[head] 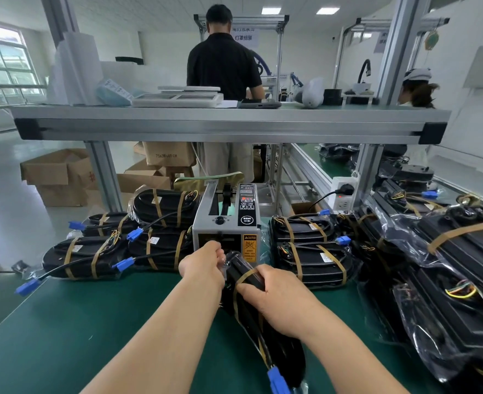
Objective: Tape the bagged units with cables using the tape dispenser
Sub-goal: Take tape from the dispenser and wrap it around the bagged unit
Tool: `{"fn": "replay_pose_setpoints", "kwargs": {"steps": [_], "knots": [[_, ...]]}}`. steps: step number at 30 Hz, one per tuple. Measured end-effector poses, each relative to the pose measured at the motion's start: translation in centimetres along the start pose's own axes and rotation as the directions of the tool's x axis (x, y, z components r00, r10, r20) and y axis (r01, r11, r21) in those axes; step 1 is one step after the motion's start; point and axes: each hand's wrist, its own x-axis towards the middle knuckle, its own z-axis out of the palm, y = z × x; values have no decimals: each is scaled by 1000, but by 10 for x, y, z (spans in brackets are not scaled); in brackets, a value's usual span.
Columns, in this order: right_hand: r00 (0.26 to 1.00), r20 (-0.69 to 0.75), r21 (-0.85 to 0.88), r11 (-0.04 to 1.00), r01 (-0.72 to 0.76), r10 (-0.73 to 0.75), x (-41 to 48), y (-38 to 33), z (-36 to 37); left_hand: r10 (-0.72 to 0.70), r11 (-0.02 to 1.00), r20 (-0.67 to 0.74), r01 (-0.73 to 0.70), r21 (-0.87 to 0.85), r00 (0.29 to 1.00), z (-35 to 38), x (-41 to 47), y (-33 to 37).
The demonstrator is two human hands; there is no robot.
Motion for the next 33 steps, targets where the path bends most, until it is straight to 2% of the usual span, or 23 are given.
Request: {"fn": "replay_pose_setpoints", "kwargs": {"steps": [3,7,9,12,14,16,24,33], "knots": [[1000,-4,28,1000,1,-1,-1,1,0,116,993,22,-116,-3,993,-11,-6,-2],[1000,-9,33,999,2,-2,0,3,0,239,949,309,-288,126,921,-41,-19,3],[1000,-9,26,1000,5,-5,0,3,0,251,894,450,-383,230,857,-54,-30,4],[1000,-11,3,1000,11,-11,-1,1,1,283,758,532,-526,384,798,-59,-45,4],[1000,-13,-7,1000,16,-16,-1,0,2,313,676,558,-593,438,769,-58,-51,5],[1000,-13,-15,1000,22,-22,-1,-1,2,327,648,573,-620,443,751,-53,-52,5],[1000,-11,-7,1000,17,-17,-1,0,3,343,632,509,-595,497,789,-43,-41,2],[1000,-16,4,1000,26,-26,-1,2,1,390,627,485,-611,484,783,-44,-30,-3]]}}
